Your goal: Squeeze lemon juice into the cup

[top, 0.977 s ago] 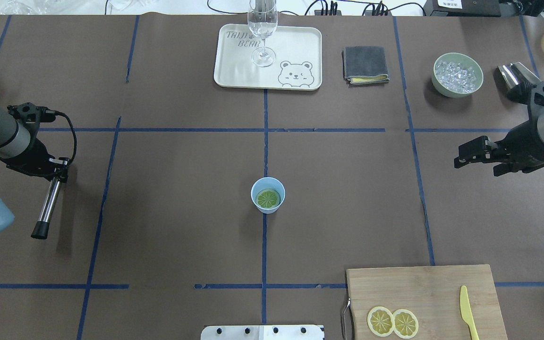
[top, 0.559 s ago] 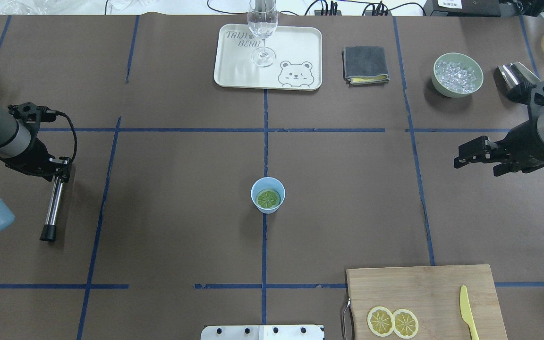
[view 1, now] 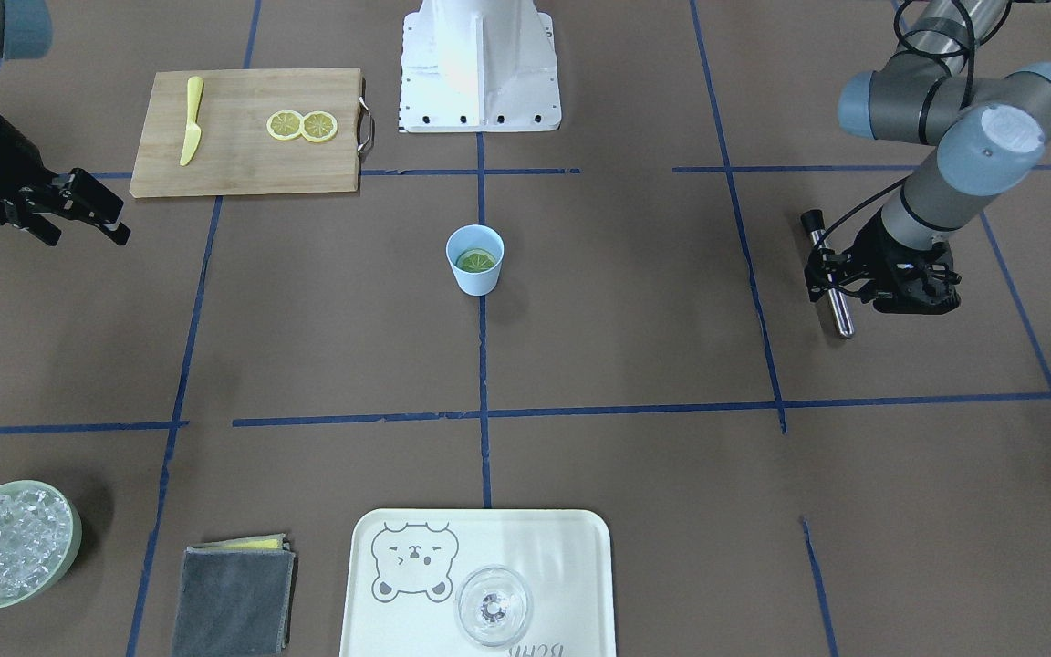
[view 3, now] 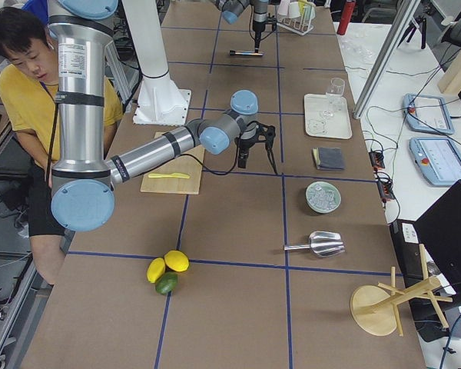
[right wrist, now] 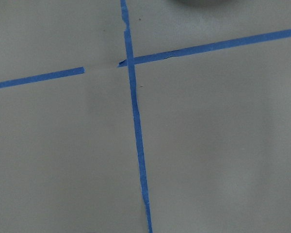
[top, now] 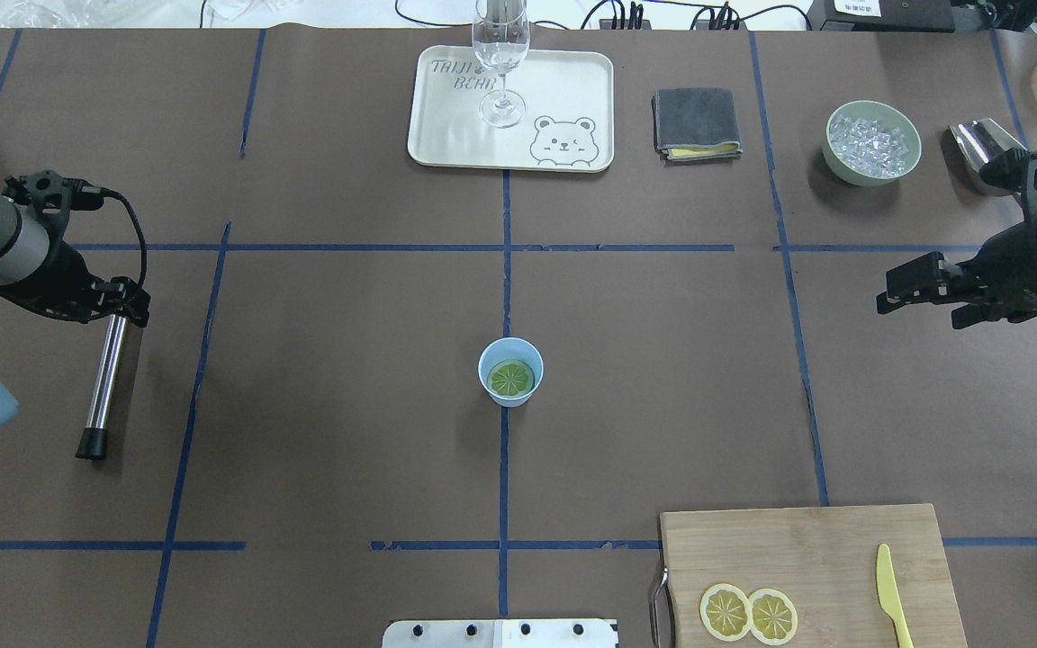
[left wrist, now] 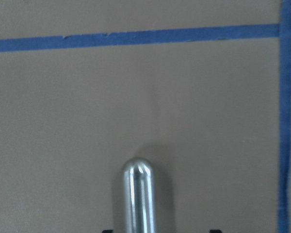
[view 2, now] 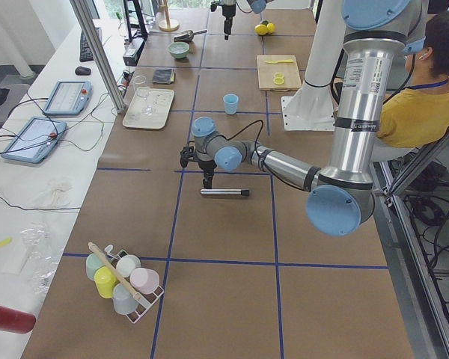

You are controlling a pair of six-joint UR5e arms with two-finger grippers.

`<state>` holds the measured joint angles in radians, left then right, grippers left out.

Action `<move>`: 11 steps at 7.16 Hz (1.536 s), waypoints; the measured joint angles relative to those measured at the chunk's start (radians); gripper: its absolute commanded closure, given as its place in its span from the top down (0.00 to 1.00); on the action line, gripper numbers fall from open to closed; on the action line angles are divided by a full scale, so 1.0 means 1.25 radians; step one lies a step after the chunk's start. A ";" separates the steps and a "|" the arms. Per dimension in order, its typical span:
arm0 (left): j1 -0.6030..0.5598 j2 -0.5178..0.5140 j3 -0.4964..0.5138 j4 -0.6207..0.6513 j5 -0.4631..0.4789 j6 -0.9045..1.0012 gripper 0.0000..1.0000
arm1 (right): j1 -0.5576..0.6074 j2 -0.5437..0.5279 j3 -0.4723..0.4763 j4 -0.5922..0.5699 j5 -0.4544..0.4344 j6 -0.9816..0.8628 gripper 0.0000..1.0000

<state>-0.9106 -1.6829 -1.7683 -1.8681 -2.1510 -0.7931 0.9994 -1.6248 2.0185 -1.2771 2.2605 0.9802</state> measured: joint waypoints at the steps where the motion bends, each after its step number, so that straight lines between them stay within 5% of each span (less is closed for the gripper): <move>1: -0.044 0.014 -0.043 0.002 -0.003 0.033 1.00 | 0.042 -0.008 -0.020 -0.008 0.002 -0.083 1.00; 4: -0.239 0.089 -0.091 0.017 -0.022 0.293 1.00 | 0.195 -0.016 -0.133 -0.029 0.042 -0.359 1.00; 8: -0.467 0.132 -0.050 0.165 -0.080 0.695 1.00 | 0.370 -0.010 -0.243 -0.202 0.071 -0.769 1.00; 11: -0.540 0.162 -0.034 0.251 -0.142 0.828 1.00 | 0.403 -0.013 -0.274 -0.223 0.072 -0.841 1.00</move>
<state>-1.5863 -1.4810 -1.8102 -1.5538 -2.3282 0.2419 1.5032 -1.6408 1.6765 -1.5552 2.3504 -0.0715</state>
